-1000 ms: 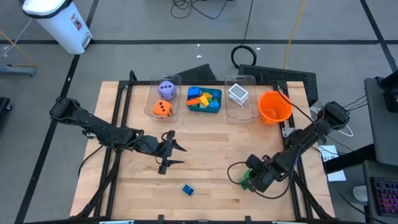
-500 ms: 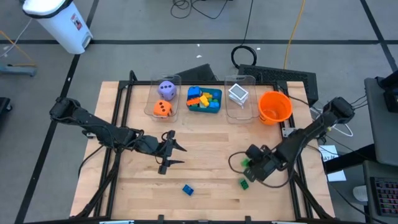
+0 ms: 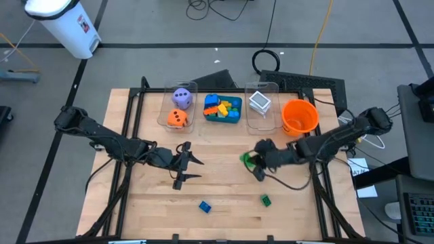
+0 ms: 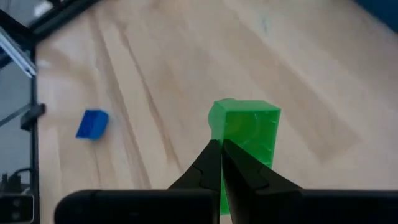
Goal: Pick & Place Toys
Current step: Put the green game piece into the blue bin
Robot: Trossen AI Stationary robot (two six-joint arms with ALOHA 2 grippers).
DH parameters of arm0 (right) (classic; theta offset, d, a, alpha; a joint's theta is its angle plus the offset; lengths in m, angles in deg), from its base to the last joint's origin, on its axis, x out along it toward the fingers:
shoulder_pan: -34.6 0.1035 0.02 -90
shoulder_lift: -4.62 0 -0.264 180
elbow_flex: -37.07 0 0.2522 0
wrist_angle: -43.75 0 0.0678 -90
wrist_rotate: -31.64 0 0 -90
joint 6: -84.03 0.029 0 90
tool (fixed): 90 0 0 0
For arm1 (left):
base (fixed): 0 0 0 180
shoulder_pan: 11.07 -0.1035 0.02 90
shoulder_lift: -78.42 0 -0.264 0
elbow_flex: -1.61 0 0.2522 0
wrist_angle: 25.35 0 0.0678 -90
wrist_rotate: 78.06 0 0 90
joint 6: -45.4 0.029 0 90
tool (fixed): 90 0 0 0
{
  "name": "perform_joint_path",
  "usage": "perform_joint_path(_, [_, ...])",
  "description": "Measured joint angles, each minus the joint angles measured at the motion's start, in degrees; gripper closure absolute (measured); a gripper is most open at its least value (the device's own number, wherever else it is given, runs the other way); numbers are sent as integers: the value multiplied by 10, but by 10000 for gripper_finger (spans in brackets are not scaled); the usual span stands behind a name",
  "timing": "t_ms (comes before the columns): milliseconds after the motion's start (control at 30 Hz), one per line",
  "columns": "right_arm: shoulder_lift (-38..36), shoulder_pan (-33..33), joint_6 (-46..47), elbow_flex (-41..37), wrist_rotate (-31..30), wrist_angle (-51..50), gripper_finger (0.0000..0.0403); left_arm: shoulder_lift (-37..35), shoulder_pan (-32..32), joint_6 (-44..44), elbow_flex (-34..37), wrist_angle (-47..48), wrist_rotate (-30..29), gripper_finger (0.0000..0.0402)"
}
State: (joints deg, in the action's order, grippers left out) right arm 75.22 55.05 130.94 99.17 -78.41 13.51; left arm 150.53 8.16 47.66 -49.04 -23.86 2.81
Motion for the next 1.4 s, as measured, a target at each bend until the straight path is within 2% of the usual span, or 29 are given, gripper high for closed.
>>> perform_joint_path(267, [1, -174, -167, 0, 71, 84, 402, 0, 0, 4, 0, 0, -1, 172])
perform_joint_path(367, [2, -242, -207, 0, 87, 99, 402, 0, -1, 5, 0, 0, -1, 172])
perform_joint_path(567, [47, -349, -250, 17, 160, 133, 402, 0, -2, 18, 0, 0, -1, 172])
perform_joint_path(767, [145, -391, -309, 110, 204, 120, 402, 0, -5, 23, 0, 1, -1, 172])
perform_joint_path(967, [251, -418, -380, 259, 199, -2, 402, 0, -5, 17, 0, 16, 1, 172])
perform_joint_path(1133, [311, -438, -426, 355, 165, -65, 402, 0, 7, 14, 0, 47, 1, 172])
perform_joint_path(1400, [345, -476, -468, 392, 156, -89, 402, 0, 22, 14, 0, 67, 1, 172])
